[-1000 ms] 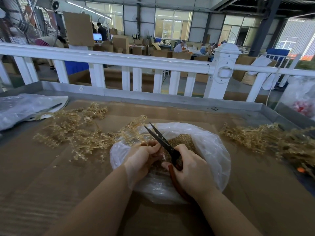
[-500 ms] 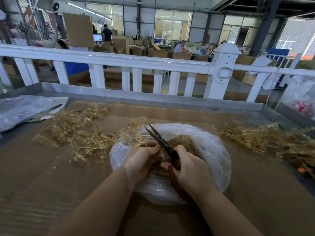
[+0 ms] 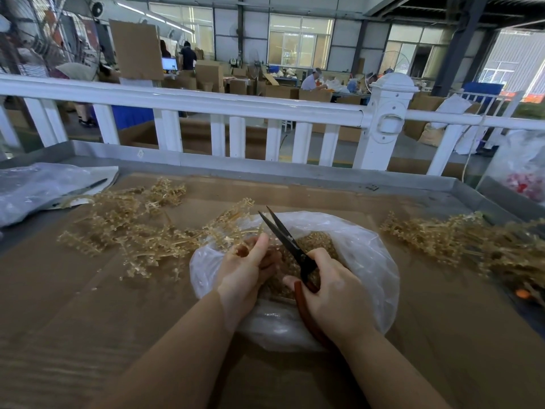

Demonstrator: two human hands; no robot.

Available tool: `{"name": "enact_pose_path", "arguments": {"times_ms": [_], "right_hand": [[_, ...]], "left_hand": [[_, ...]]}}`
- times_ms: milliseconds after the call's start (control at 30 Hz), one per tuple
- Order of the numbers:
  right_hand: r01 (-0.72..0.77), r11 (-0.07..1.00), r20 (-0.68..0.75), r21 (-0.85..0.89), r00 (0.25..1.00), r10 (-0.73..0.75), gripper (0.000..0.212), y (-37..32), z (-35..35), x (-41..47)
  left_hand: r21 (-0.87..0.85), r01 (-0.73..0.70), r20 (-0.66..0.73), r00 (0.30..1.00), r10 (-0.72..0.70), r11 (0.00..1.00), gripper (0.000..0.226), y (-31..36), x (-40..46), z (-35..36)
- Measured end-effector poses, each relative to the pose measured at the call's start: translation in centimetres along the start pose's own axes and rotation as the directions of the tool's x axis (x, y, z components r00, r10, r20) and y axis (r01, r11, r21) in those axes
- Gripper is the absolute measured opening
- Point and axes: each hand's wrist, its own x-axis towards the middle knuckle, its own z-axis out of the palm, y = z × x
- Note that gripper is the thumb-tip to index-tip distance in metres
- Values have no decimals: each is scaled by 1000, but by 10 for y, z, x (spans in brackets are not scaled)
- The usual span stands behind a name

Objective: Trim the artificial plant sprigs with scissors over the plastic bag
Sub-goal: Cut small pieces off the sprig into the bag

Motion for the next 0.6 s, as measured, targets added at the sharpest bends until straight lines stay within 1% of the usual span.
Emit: {"name": "enact_pose_path", "arguments": {"times_ms": [67, 167, 267, 333, 400, 533, 600], "right_hand": [[-7, 1000, -12, -5, 1000, 6, 34, 1, 0, 0], [-18, 1000, -11, -9, 1000, 18, 32, 2, 0, -1], [-24, 1000, -12, 2, 1000, 24, 32, 1, 1, -1], [-26, 1000, -20, 11, 999, 26, 33, 1, 0, -2], [-27, 1000, -36, 6, 999, 27, 33, 1, 0, -2], [-28, 1000, -48, 12, 998, 29, 33, 1, 0, -2], [-29, 1000, -55, 12, 998, 29, 32, 1, 1, -2]], "left_hand": [[-67, 25, 62, 998, -21, 997, 40, 2, -1, -3], [-67, 69, 130, 990, -60, 995, 53, 1, -1, -9], [-137, 59, 127, 991, -42, 989, 43, -1, 0, -11], [-177, 49, 78, 996, -35, 983, 33, -1, 0, -8], [-175, 21, 35, 999, -15, 984, 20, -2, 0, -6], [-164, -14, 37, 999, 20, 986, 17, -3, -1, -2], [-205, -4, 67, 998, 18, 979, 20, -2, -2, -4]]}}
